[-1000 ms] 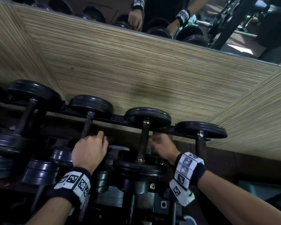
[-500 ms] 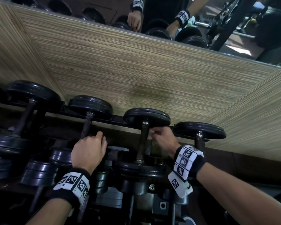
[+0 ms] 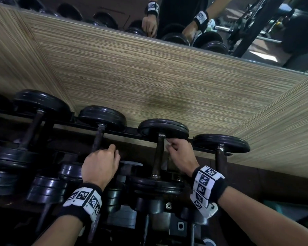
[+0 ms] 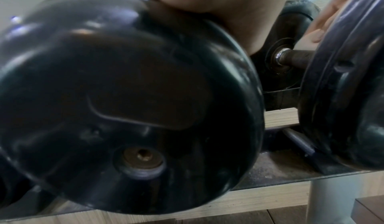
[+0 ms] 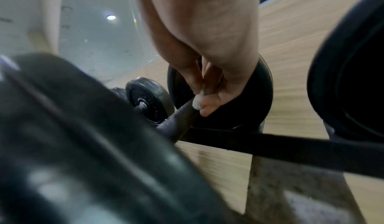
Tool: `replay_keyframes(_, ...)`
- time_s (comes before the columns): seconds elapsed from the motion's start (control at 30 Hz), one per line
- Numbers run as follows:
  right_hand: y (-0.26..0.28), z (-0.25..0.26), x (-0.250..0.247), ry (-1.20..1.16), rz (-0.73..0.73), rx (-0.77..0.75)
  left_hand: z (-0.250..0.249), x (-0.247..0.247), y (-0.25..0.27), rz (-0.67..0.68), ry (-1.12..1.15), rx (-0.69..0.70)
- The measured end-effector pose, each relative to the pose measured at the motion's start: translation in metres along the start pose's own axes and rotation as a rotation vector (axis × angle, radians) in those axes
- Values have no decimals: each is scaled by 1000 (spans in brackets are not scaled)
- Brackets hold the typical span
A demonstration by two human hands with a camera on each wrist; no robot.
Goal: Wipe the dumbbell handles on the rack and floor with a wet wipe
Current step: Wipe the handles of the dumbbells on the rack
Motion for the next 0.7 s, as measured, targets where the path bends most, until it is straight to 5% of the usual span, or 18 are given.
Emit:
replay_keyframes(0.23,50,23,8,102,375,-88,0,1,-1,-8,21,8)
replay_keyframes(0.3,43,24,1,98,328,-93,1,1,-1,-11,26,12)
replay_keyframes(0.43,6,33,-16,183,4,-166,1,1,0,-17,18,11)
replay_keyframes(0.7,-1,38,-2,200,122,-148,2,-1,0,-29,31,22)
Point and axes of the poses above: each hand's wrist, its own y-axis away from the middle knuckle, its own x-axis out of the palm, z = x × y, the point moved 4 cm from there along -y, towards the middle knuckle, and after that the axes turned 6 degrees about -x, right-handed, at the moved point
